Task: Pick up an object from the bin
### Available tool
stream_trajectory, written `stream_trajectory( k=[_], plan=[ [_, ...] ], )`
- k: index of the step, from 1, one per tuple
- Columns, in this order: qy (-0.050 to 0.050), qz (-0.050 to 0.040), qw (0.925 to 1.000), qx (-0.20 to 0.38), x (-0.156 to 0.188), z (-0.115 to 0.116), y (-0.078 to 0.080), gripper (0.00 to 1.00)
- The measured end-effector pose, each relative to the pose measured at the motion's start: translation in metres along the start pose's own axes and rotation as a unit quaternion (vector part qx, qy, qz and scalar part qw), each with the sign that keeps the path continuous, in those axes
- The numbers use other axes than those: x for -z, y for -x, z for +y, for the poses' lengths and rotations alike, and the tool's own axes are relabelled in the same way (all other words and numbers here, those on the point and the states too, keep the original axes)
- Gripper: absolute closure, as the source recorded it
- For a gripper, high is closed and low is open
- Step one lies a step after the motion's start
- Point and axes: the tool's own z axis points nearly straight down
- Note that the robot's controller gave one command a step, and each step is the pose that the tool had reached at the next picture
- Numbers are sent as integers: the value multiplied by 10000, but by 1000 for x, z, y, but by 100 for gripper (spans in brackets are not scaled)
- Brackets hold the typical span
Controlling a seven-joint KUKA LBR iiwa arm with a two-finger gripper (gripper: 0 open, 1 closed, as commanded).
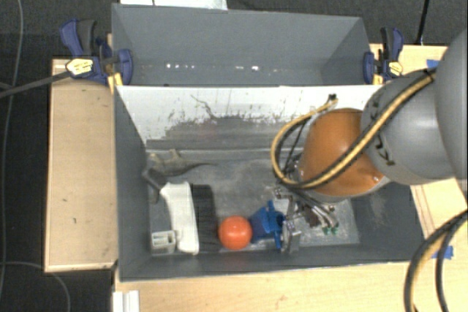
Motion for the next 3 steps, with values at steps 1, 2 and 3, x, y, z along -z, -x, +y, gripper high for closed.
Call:
stream_trajectory(
  k=[1, 2, 3],
  plan=[
    [12, 4, 10000, -2, 1, 27, 2, 100],
    [12, 4, 10000, 3, 1, 27, 2, 100],
    [18, 36, 10000, 66, 47, 26, 3, 100]
  ],
)
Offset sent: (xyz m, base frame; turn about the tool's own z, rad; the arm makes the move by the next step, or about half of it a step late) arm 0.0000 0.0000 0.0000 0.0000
